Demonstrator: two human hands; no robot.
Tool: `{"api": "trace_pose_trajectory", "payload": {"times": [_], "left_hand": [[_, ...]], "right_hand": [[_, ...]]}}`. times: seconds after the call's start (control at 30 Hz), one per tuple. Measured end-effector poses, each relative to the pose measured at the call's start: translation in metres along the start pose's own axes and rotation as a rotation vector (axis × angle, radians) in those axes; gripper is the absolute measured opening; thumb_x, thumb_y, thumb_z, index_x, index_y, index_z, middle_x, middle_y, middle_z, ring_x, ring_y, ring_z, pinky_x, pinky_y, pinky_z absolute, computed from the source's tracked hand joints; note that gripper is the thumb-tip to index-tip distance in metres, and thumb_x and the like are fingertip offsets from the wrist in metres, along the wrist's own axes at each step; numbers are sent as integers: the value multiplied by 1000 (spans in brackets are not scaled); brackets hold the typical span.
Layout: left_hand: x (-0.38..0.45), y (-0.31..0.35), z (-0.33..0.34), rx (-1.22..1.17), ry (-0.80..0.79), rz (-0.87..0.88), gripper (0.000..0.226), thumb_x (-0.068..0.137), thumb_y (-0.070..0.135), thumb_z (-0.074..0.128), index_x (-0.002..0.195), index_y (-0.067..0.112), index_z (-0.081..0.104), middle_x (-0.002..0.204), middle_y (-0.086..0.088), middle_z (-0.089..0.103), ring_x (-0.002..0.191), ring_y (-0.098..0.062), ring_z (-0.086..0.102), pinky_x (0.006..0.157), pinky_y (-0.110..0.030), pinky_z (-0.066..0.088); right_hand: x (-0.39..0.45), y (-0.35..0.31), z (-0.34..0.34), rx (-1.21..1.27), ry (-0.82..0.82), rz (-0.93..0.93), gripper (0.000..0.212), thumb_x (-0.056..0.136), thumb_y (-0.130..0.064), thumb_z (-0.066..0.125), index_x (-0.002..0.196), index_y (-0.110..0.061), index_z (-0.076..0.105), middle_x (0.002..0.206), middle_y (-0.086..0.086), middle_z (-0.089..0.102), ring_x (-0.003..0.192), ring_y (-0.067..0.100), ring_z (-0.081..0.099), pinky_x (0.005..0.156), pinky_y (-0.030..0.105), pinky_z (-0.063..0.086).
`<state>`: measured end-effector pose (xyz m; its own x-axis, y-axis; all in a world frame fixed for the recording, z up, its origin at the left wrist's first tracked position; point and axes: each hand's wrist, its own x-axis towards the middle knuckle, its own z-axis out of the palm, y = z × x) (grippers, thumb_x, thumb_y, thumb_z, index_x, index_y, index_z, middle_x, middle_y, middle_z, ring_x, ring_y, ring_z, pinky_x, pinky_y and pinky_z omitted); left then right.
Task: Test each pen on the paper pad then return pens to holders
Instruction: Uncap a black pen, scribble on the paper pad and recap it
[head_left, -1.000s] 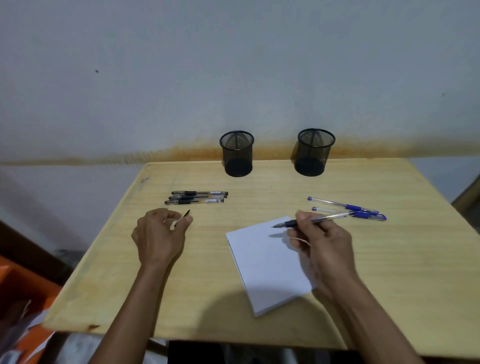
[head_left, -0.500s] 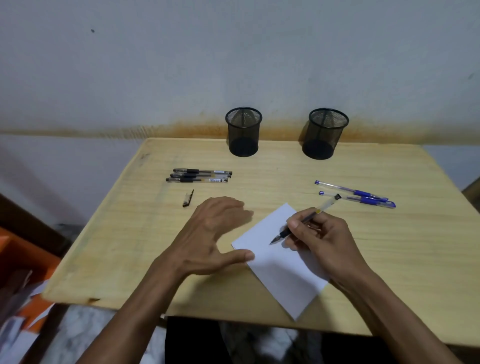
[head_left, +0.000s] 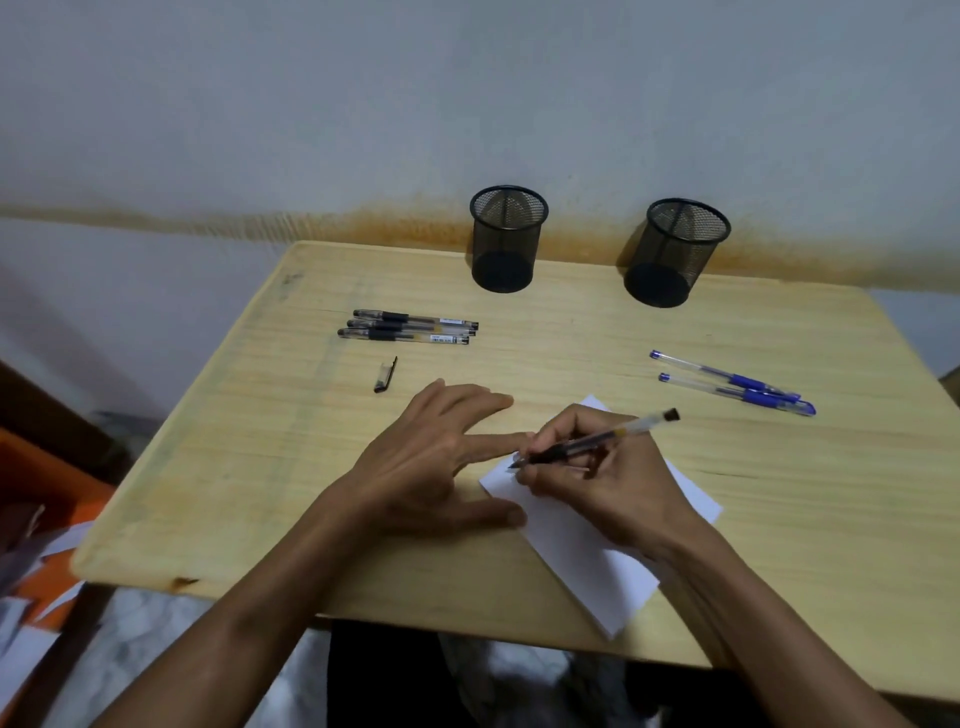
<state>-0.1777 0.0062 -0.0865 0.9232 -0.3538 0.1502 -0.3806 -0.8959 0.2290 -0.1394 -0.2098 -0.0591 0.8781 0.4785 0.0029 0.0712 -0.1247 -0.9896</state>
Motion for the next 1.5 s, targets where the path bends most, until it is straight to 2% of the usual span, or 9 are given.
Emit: {"api": "trace_pose_trajectory", "payload": {"times": [0.13, 0.3, 0.4, 0.7, 0.83, 0.93, 1.13, 1.4, 1.5], "left_hand": [[-2, -1, 3, -26, 55, 27, 70, 81, 79, 55, 142, 44, 50, 153, -1, 44, 142, -25, 36, 117, -52, 23], [-3, -3, 6, -53, 84, 9, 72, 78, 80, 56, 141, 47, 50, 154, 1, 43, 145, -21, 34, 118, -51, 21], [-3, -2, 3, -50, 69, -1, 71, 77, 80, 53, 141, 48, 48, 155, 1, 41, 148, -19, 30, 120, -54, 17], [-4, -3, 8, -28, 11, -20, 71, 76, 83, 47, 138, 48, 50, 159, 5, 35, 151, -15, 22, 118, -59, 15], [-5, -3, 9, -29, 18, -19, 70, 77, 83, 47, 137, 48, 51, 159, 6, 34, 151, -15, 21, 118, -59, 14], [-5, -3, 8, -20, 3, -25, 72, 77, 83, 46, 140, 49, 48, 160, 6, 33, 151, -15, 21, 119, -59, 13], [-5, -2, 8, -33, 14, -26, 72, 76, 82, 45, 139, 47, 50, 159, 5, 35, 151, -16, 22, 119, -59, 13], [-5, -2, 7, -27, 9, -28, 74, 77, 82, 45, 142, 47, 48, 159, 5, 35, 151, -17, 22, 120, -59, 13], [-5, -1, 7, -42, 16, -25, 73, 76, 82, 44, 139, 46, 50, 158, 4, 36, 151, -17, 23, 119, -60, 14]], "right_hand": [[8, 2, 6, -31, -10, 4, 18, 71, 19, 79, 77, 5, 68, 73, 15, 76, 60, 13, 70, 59, 25, 55], [15, 8, 13, -91, 3, 18, 16, 69, 14, 75, 66, 4, 63, 64, 17, 72, 57, 29, 67, 55, 42, 52], [17, 13, 16, -114, 12, 13, 17, 68, 10, 75, 63, 2, 61, 60, 17, 69, 53, 27, 63, 52, 44, 49], [19, 24, 23, -96, -21, 66, 24, 58, -21, 81, 57, -15, 59, 64, 21, 69, 54, 28, 57, 54, 42, 44], [21, 23, 21, -177, -29, 35, 27, 55, -17, 77, 54, -12, 50, 62, 29, 61, 53, 33, 49, 50, 49, 40], [19, 23, 21, -177, 0, 27, 24, 55, -20, 76, 55, -11, 53, 63, 27, 63, 56, 40, 55, 50, 53, 44], [19, 26, 23, -178, 26, 13, 19, 59, -14, 75, 56, -10, 56, 61, 15, 68, 57, 29, 60, 53, 49, 48], [17, 24, 23, -218, 59, -29, 17, 59, -9, 71, 54, -7, 55, 57, 17, 63, 60, 41, 60, 50, 52, 46], [17, 26, 24, -230, 50, -43, 19, 58, -16, 72, 53, -10, 55, 59, 19, 63, 62, 43, 60, 51, 51, 45]]}}
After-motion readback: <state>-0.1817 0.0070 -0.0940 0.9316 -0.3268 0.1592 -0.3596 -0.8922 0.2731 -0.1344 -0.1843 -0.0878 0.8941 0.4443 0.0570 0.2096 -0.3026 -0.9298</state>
